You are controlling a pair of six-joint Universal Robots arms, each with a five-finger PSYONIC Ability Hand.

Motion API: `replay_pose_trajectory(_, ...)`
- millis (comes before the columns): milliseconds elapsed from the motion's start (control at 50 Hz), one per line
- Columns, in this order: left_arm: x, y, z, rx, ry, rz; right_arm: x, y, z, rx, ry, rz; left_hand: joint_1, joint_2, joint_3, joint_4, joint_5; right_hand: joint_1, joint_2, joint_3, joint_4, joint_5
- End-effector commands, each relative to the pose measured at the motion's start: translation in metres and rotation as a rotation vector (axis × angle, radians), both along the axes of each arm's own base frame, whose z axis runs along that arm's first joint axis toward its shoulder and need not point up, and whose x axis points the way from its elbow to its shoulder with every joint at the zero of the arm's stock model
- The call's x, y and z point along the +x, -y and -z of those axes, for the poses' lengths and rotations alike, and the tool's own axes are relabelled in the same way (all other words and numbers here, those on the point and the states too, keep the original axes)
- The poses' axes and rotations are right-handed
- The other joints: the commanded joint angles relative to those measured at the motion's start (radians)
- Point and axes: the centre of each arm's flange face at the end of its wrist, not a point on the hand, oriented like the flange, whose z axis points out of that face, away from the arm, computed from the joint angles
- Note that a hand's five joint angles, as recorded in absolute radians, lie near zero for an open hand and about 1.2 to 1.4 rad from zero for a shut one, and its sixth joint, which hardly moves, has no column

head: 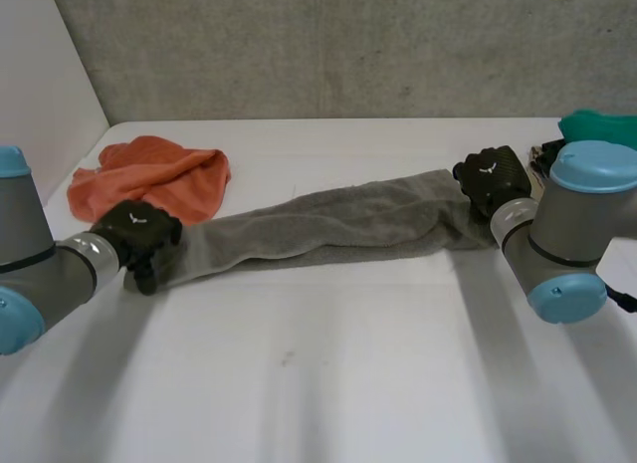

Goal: Fold the laundry.

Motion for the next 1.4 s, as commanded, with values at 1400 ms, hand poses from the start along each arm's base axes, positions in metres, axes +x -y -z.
replay_pose_trajectory(1400, -0.025, 0.034, 0.029, 0.061, -0.012, 0.019, -0.007, -0.009, 0.001, 0.027, -0.05, -0.001, 0.241, 0.248, 0.246, 0.255, 0.259, 0.264, 0.217, 0.209, 0.201, 0.229)
